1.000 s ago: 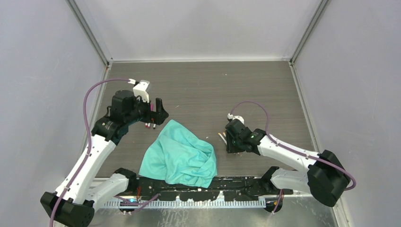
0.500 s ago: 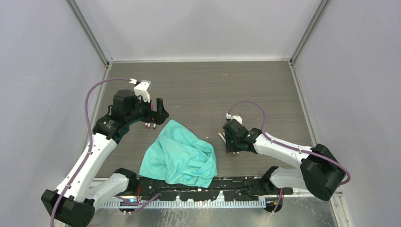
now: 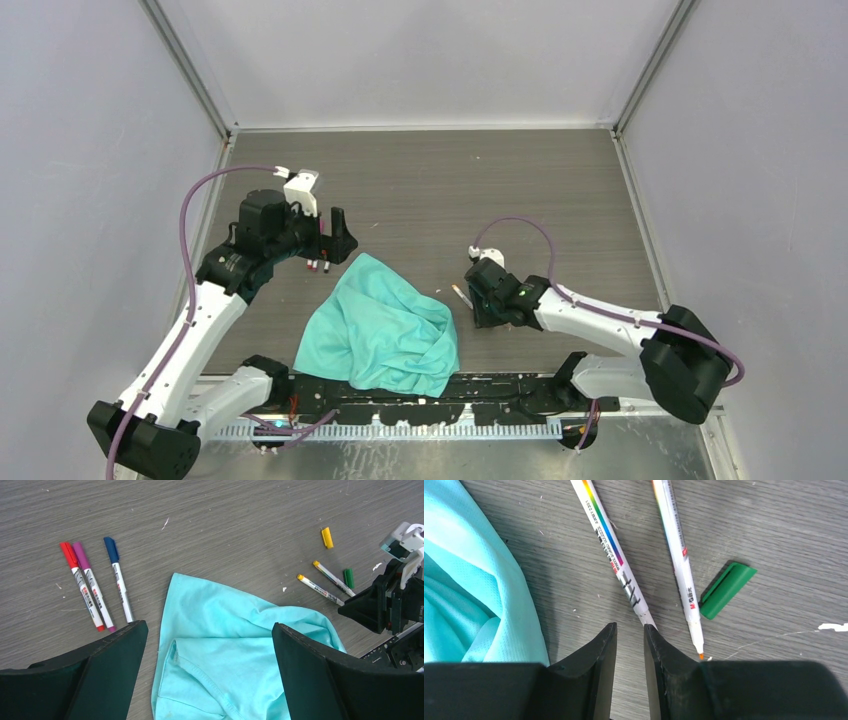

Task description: Insert the pens into the pen caps

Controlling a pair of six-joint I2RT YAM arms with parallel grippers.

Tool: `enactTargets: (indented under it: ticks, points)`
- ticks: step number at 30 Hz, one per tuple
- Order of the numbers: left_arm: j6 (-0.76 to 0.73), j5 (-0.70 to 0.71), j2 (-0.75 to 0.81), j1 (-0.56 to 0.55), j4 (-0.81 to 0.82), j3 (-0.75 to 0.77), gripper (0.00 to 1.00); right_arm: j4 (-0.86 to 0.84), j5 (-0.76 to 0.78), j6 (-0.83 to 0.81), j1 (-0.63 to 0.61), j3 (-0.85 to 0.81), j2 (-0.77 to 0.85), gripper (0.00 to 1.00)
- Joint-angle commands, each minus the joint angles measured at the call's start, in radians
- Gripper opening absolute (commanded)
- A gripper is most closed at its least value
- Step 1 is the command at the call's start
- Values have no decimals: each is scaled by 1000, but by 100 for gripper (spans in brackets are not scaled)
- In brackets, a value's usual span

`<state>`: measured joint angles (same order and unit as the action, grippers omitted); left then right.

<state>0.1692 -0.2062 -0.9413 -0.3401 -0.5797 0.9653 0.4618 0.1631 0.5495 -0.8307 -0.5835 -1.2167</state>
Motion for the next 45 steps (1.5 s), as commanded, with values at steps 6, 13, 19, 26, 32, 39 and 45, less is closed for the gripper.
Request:
enactTargets:
  ticks: [6,13,19,26,32,39,45]
  points:
    - [5,-21,17,1,50,6,98,55,104,-7,-3,-70,20,41]
    - [5,-23,21,1,50,4,98,28,104,-28,-4,-79,-53,46]
    - [6,-27,23,1,49,6,98,18,103,-27,-3,-74,-69,43]
    - [7,-28,28,1,50,6,98,0,67,-27,-4,-56,-77,34]
    - [3,-41,37,0,53,1,98,-21,37,-32,-8,-46,-100,30]
    - [-4,-50,52,-1,64,-7,98,-32,-4,-56,-18,-54,-136,21]
    - [-11,-68,50,-8,69,-10,98,-64,-69,-96,-22,-55,-124,8]
